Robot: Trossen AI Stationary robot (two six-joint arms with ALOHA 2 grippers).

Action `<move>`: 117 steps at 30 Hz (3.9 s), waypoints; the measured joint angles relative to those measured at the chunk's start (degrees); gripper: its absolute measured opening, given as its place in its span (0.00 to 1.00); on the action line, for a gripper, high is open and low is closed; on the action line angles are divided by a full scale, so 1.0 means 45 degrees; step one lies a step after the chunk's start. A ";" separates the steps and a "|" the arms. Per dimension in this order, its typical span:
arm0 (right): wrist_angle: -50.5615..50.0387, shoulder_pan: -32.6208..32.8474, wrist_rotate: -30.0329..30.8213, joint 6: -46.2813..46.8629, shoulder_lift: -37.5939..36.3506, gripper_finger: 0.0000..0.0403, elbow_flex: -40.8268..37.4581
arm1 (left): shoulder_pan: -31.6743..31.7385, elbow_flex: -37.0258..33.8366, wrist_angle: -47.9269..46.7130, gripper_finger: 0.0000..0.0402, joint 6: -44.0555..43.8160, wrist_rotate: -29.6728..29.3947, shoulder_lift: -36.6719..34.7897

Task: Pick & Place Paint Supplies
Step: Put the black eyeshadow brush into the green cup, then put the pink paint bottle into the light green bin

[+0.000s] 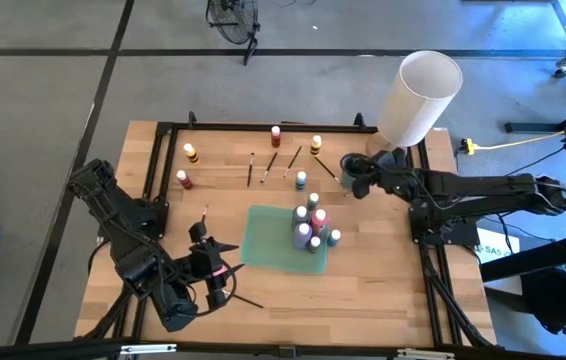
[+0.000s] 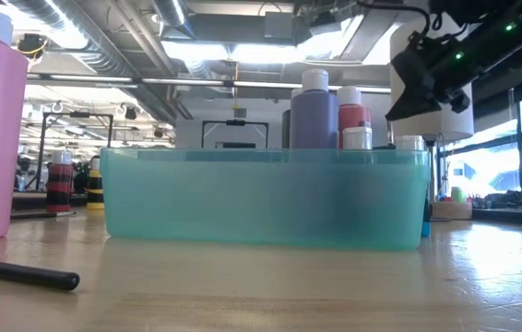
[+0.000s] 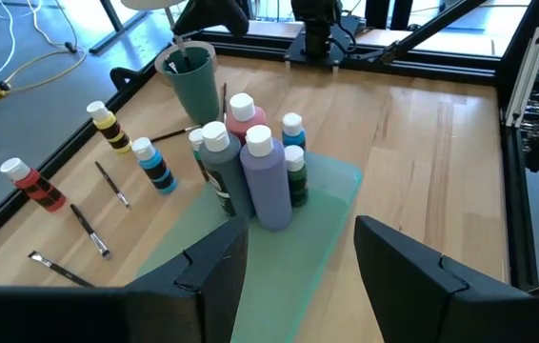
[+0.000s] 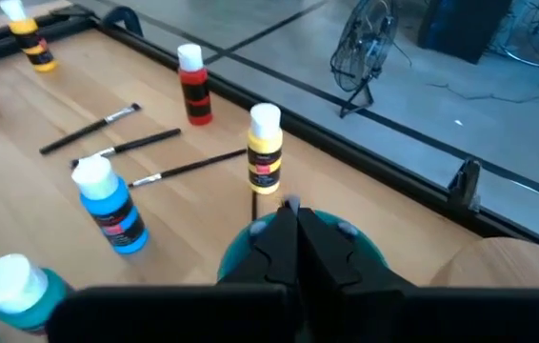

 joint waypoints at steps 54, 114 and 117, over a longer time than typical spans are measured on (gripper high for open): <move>0.4275 0.1633 -0.1651 -0.3426 -0.0135 0.61 0.0019 | 0.0745 0.1758 -0.2983 0.44 -0.1491 0.8838 -0.0029; 0.4091 0.1653 -0.1628 -0.3327 -0.0135 0.62 0.0015 | -0.0406 -0.0219 -0.4452 0.62 0.0006 0.6299 0.0039; 0.4093 0.1648 -0.1545 -0.3329 -0.0135 0.62 0.0019 | -0.0764 -0.0219 -0.4459 0.64 -0.0199 0.5814 0.0039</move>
